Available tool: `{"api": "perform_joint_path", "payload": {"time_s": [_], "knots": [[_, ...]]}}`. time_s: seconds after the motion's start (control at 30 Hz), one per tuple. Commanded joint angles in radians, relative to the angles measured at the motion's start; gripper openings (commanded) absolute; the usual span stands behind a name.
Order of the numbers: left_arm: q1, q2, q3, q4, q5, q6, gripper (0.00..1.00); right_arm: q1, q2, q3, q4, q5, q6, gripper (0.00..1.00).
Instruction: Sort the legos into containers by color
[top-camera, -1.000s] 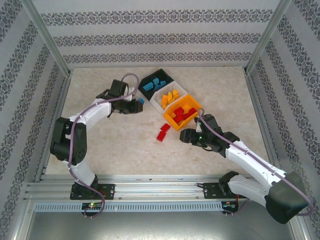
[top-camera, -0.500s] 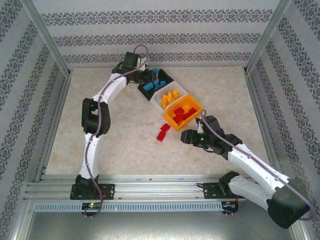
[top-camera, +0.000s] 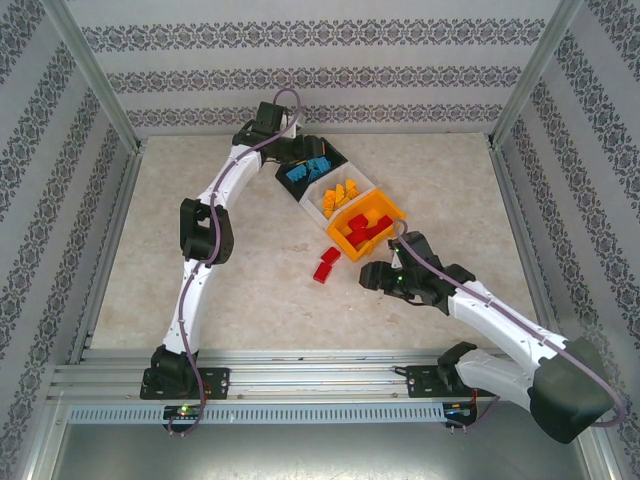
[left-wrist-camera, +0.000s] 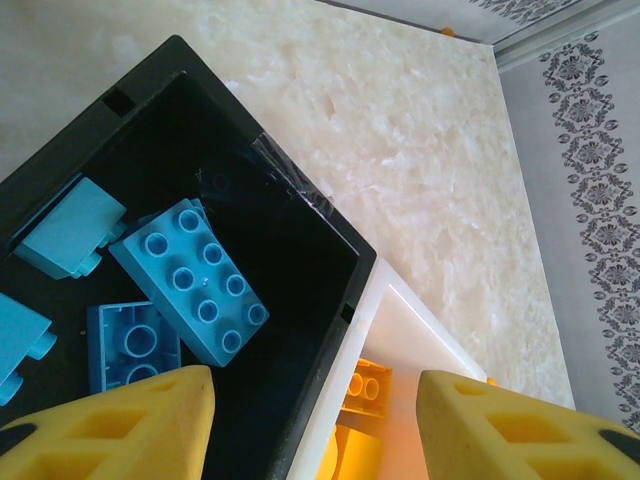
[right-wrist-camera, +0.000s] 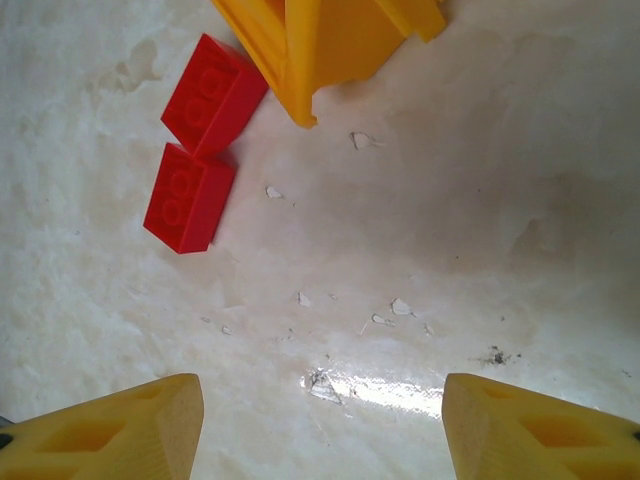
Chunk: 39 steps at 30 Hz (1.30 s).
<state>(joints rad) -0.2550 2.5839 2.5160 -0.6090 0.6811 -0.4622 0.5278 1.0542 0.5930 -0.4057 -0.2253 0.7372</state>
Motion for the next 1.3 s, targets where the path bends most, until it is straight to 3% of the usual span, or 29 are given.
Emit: {"api": "perform_joint_path", "payload": {"time_s": [0.0, 0.17, 0.4, 0.57, 0.7, 0.9, 1.27], "knots": [[-0.004, -0.058, 0.017, -0.063, 0.019, 0.038, 0.58, 0.026, 0.013, 0.041, 0.018, 0.028, 0.018, 0.65], [-0.024, -0.236, -0.18, -0.088, -0.051, 0.143, 0.63, 0.064, 0.031, 0.06, 0.014, 0.05, 0.022, 0.65], [-0.088, -0.632, -0.783, 0.035, -0.232, 0.234, 0.72, 0.056, -0.009, 0.085, -0.029, 0.084, -0.003, 0.66], [-0.204, -0.833, -1.093, 0.037, -0.371, 0.285, 0.79, -0.011, -0.063, 0.093, -0.052, 0.065, -0.031, 0.66], [-0.304, -0.944, -1.28, 0.086, -0.459, 0.25, 0.85, -0.048, -0.102, 0.111, -0.08, 0.051, -0.057, 0.66], [-0.401, -1.046, -1.443, 0.17, -0.517, 0.183, 1.0, -0.077, -0.162, 0.059, -0.084, 0.043, -0.047, 0.68], [-0.516, -0.987, -1.452, 0.194, -0.617, 0.135, 1.0, -0.083, -0.249, -0.041, -0.076, 0.022, 0.015, 0.7]]}}
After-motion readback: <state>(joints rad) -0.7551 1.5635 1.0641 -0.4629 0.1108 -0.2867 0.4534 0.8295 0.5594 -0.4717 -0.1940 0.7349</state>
